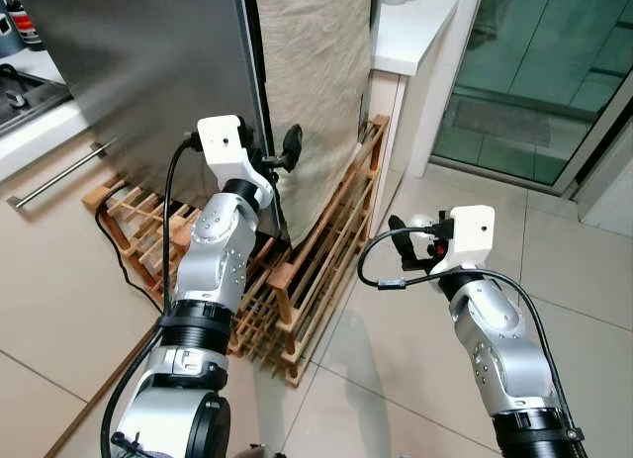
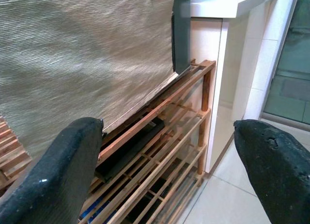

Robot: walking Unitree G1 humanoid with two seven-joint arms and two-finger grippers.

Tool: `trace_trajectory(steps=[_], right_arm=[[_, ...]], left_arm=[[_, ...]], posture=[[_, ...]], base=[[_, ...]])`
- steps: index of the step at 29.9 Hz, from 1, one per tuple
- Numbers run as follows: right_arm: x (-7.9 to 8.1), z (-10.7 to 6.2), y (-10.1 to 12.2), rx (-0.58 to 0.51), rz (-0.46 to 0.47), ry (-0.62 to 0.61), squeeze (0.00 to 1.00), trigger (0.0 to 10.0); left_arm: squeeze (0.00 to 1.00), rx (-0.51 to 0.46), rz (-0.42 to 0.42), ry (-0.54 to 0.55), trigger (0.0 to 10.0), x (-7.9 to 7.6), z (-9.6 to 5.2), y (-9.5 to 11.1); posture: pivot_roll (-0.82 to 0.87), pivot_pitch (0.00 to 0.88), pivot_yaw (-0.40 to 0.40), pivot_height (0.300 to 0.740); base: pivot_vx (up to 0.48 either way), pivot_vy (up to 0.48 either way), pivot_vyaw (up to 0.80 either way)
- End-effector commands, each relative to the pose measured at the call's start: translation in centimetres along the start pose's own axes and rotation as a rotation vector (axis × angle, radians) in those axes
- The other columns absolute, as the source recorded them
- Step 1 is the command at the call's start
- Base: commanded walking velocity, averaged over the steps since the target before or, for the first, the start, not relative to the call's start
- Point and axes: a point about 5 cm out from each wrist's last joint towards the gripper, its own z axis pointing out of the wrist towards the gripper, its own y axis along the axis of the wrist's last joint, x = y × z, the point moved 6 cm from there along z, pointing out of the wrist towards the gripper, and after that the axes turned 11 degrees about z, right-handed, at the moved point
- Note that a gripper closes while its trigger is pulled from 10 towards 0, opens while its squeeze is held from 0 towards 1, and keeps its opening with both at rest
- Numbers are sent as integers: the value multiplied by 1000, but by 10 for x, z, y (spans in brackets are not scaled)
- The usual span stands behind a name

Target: Restocking fridge

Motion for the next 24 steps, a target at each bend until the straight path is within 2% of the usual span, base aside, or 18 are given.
trace_trajectory(steps=[1,7,12,16,20,21,22,24], right_arm=[[2,2,2,-3,-2,7,0,10000],[5,4,4,-7,-1,14,0,10000],[7,4,2,-4,3,16,0,10000],[8,5,1,-5,4,18,0,10000],[8,5,2,-7,6,17,0,10000],[9,5,2,-8,6,16,0,10000],[9,5,2,-9,5,16,0,10000],[9,5,3,-10,5,15,0,10000]], left_arm=[[0,-36,-22,-86,10000,-21,7,15],[0,-48,-27,-145,10000,-37,13,24],[0,-21,40,-120,10000,-36,23,17],[0,39,68,-57,10000,-29,36,7],[0,76,73,-60,10000,-37,41,-1],[0,85,41,-123,10000,-59,43,-5],[0,87,20,-158,10000,-70,43,-6],[0,116,-34,-286,10000,-104,41,-13]], posture=[[-98,0,54,740],[-101,0,60,740],[-100,0,63,740],[-107,0,68,740],[-115,0,75,740],[-128,0,79,740],[-128,0,79,740],[-133,0,82,740]], base=[[0,0,0],[0,0,0],[0,0,0],[0,0,0],[0,0,0],[0,0,0],[0,0,0],[0,0,0]])
